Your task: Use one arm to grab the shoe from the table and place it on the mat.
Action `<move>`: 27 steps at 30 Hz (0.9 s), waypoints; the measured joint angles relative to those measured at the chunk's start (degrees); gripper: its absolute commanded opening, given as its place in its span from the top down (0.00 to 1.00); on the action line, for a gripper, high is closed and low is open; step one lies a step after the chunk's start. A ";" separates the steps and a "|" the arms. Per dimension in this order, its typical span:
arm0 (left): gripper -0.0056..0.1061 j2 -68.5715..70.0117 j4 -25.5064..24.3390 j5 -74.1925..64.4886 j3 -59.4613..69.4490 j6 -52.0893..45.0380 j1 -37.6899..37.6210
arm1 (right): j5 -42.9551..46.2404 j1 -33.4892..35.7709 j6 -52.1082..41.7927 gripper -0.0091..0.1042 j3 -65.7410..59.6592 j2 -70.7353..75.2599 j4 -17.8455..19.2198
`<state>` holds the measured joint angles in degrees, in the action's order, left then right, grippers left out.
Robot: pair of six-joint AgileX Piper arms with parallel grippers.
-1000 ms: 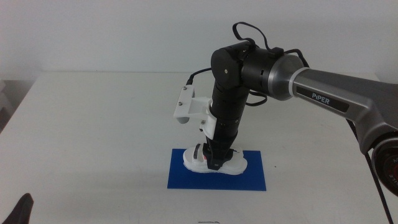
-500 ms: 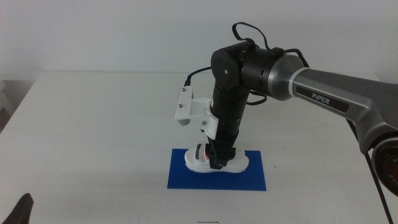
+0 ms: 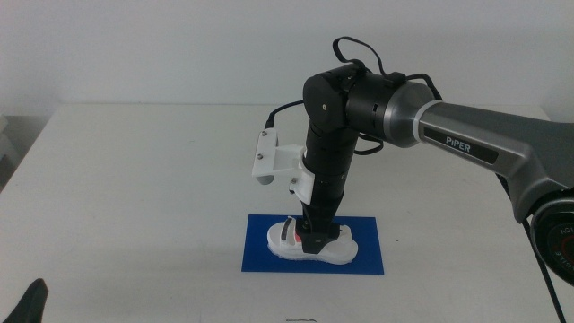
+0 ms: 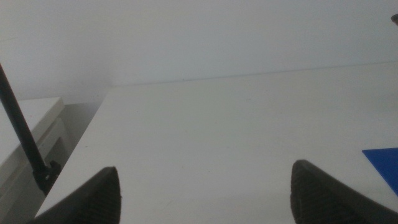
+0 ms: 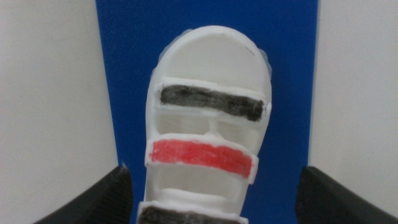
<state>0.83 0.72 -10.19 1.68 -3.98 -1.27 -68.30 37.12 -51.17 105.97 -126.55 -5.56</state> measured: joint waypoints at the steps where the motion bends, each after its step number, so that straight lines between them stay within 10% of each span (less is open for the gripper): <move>1: 0.11 0.00 0.00 0.00 0.00 0.00 0.00 | 0.00 0.00 0.37 0.18 0.00 0.00 0.00; 12: 0.11 0.00 0.00 0.00 0.00 0.00 0.00 | -0.97 -3.20 14.02 0.18 -2.54 20.14 0.49; 27: 0.11 0.00 0.00 0.00 0.00 0.00 0.00 | 21.32 -11.83 49.37 0.25 -44.27 69.35 11.09</move>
<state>0.83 0.72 -10.19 1.68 -3.98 -1.27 -46.99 25.29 -1.80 61.70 -57.20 5.53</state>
